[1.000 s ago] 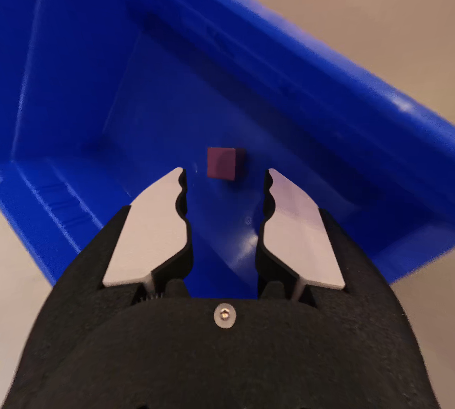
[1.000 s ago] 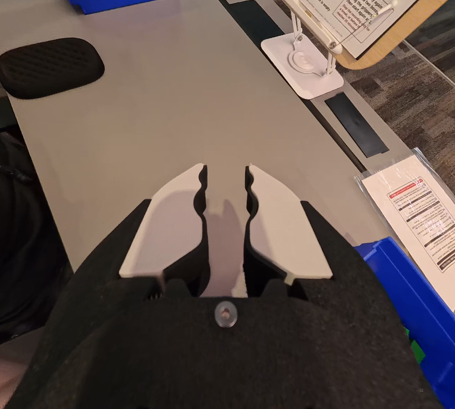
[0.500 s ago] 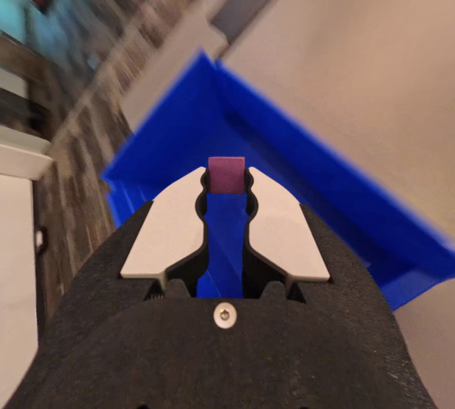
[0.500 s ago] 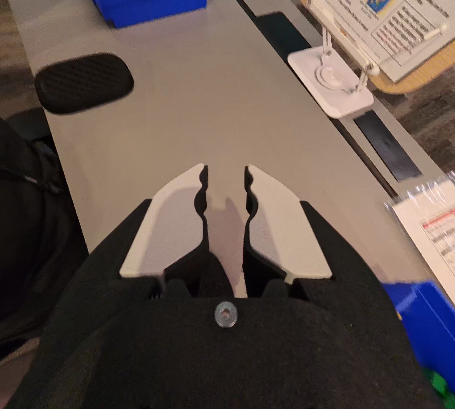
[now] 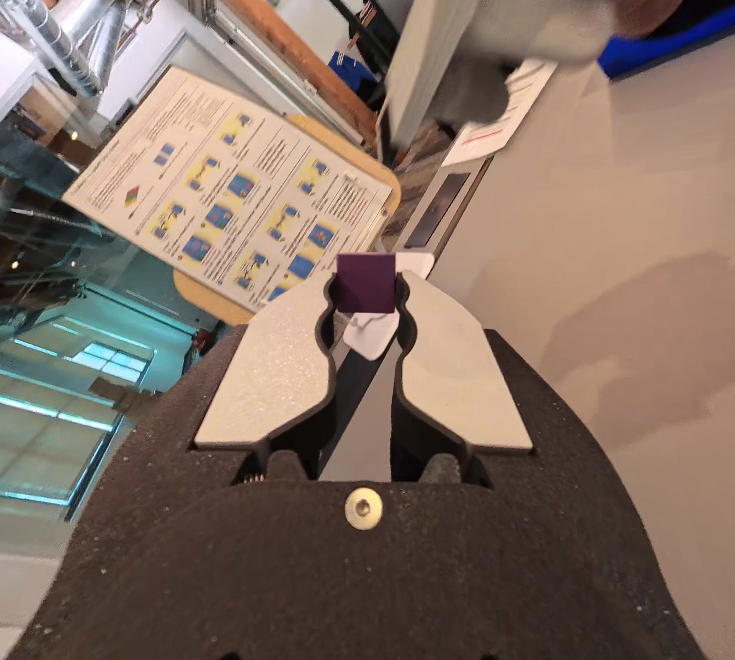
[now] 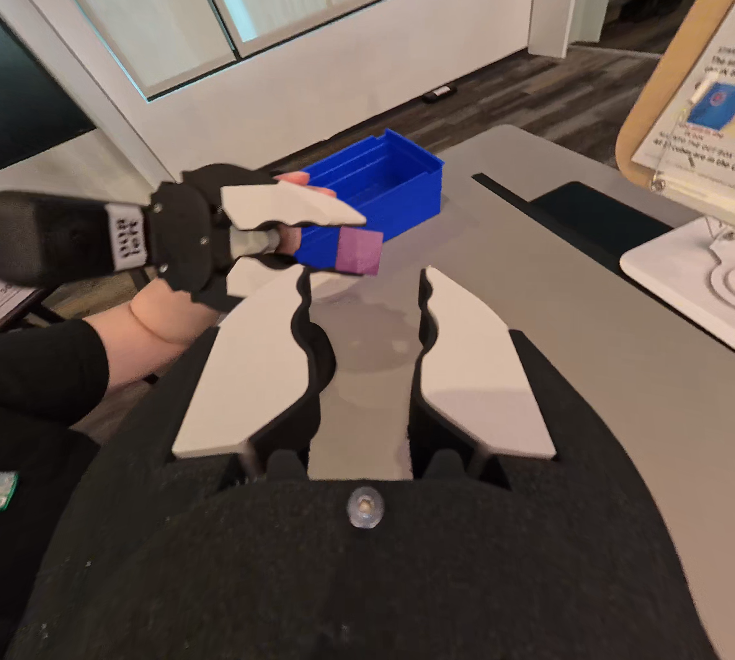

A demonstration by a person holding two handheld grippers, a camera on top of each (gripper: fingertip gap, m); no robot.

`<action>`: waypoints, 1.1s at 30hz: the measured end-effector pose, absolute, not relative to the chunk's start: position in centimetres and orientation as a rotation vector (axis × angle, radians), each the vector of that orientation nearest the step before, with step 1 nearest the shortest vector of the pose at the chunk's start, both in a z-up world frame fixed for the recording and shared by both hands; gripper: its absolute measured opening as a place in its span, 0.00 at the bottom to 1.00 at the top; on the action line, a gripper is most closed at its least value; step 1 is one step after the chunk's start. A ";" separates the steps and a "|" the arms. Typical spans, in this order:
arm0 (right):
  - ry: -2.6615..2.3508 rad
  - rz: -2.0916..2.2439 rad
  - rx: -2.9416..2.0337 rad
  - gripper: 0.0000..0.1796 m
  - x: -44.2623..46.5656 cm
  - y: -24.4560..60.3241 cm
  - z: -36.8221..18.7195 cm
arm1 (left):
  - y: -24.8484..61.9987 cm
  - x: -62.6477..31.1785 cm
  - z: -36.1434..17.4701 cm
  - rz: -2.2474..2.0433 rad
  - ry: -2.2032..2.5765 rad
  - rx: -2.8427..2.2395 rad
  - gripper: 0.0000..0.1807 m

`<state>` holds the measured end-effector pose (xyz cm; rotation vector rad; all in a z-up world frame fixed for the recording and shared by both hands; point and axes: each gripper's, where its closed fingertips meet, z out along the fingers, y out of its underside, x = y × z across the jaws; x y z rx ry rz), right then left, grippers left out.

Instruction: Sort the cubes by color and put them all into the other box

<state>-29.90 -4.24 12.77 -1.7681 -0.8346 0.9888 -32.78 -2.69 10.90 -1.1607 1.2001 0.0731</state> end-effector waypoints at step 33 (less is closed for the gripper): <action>-0.436 0.182 -2.895 0.15 20.5 -14.5 -8.9 | -2.9 -42.9 0.9 -0.006 0.778 -1.760 0.13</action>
